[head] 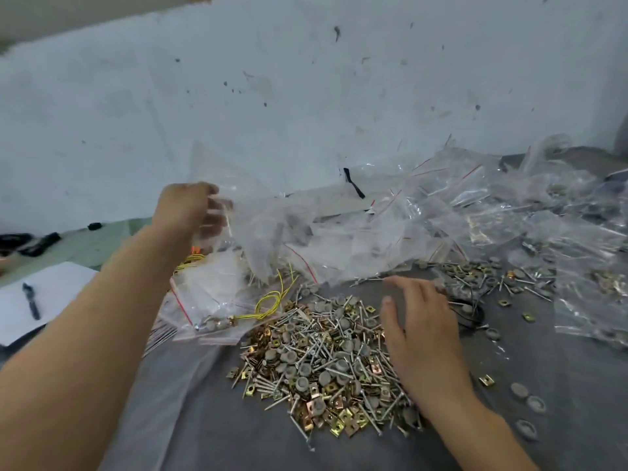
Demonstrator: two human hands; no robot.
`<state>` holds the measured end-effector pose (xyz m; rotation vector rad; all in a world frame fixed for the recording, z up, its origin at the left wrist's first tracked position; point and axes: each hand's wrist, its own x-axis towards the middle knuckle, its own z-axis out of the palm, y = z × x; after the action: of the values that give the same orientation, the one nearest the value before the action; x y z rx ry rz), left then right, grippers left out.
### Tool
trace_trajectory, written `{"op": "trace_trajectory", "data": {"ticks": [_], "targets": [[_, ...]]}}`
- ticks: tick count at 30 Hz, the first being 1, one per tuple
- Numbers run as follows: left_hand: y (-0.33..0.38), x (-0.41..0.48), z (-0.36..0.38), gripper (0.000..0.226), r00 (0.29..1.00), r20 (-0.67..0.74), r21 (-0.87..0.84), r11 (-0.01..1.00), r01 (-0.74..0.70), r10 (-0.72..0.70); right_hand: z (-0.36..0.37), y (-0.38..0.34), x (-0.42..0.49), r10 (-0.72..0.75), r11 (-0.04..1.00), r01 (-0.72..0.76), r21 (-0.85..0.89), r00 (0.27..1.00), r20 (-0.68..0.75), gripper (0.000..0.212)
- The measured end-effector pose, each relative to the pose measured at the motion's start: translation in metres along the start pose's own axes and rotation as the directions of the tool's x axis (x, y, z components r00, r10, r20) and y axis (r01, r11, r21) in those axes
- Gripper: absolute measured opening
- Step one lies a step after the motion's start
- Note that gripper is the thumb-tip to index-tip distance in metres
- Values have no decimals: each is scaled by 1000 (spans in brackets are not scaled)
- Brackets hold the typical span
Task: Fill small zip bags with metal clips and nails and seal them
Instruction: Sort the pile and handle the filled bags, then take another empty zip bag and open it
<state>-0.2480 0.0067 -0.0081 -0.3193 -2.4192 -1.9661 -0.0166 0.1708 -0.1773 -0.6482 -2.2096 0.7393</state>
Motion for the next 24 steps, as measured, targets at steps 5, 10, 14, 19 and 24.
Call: {"op": "trace_trajectory", "data": {"ticks": [5, 10, 14, 19, 24], "targets": [[-79, 2, -61, 16, 935, -231, 78, 953, 292, -268, 15, 2, -1, 45, 992, -4, -129, 949, 312, 43], [-125, -15, -72, 57, 851, -494, 346, 857, 381, -178, 35, 1, -7, -31, 981, 122, -153, 869, 495, 59], [-121, -43, -34, 50, 907, -355, 608, 793, 42, 225, 45, 5, -8, -15, 952, 190, -239, 810, 586, 67], [-122, -43, 41, 35, 914, 114, 601, 705, -375, 389, 43, 8, 1, -6, 956, 181, -232, 800, 600, 60], [-126, -31, 96, 37, 847, 353, 716, 468, -518, 398, 41, 10, 8, -36, 967, 171, -186, 821, 570, 48]]}}
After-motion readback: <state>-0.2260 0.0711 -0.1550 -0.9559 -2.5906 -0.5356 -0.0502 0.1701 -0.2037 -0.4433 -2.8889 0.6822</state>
